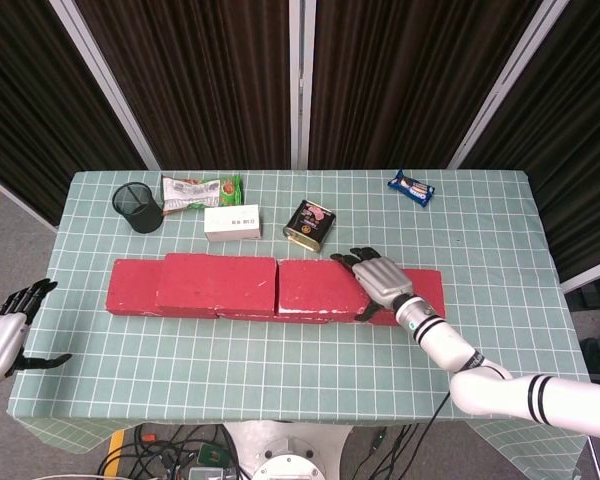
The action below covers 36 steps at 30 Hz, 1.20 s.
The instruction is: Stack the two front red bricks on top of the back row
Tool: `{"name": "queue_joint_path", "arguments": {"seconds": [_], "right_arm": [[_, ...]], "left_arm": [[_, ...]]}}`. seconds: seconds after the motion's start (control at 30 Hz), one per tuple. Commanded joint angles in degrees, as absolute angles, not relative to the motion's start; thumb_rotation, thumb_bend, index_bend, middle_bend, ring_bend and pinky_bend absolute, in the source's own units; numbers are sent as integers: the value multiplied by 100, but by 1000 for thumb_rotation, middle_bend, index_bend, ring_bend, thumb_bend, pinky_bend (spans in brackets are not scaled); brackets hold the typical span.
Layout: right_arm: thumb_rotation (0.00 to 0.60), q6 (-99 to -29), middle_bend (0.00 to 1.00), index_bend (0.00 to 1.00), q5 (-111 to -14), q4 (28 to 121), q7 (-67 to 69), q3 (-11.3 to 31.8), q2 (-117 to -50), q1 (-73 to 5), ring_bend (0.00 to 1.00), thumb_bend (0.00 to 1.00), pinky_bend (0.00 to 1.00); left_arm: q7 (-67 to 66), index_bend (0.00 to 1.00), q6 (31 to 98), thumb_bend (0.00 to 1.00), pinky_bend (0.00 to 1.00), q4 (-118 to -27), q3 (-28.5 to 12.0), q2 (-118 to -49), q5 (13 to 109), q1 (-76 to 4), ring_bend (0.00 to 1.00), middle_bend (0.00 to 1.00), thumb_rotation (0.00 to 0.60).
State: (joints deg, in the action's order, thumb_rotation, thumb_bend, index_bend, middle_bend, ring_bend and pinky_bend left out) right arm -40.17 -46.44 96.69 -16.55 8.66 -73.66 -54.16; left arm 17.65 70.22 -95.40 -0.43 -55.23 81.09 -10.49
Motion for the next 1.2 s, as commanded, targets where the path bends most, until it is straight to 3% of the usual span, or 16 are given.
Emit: {"name": "queue_joint_path", "arguments": {"seconds": [0.03,1.2], "right_arm": [[600,-4051,282,74,-4594,9652,-1664,846,-7393,-5450,0,35,0],[600,-4162,279,70,-4310,9676,-1572,703,-7436,-5692,0,38,0]], "left_arm": [[1770,40,7022,0,0,-9533,-40,-5524,8112,-1046,0,0,600],[2103,40,6796,0,0,-9438,31,-5515,8116,-1069,0,0,600]]}}
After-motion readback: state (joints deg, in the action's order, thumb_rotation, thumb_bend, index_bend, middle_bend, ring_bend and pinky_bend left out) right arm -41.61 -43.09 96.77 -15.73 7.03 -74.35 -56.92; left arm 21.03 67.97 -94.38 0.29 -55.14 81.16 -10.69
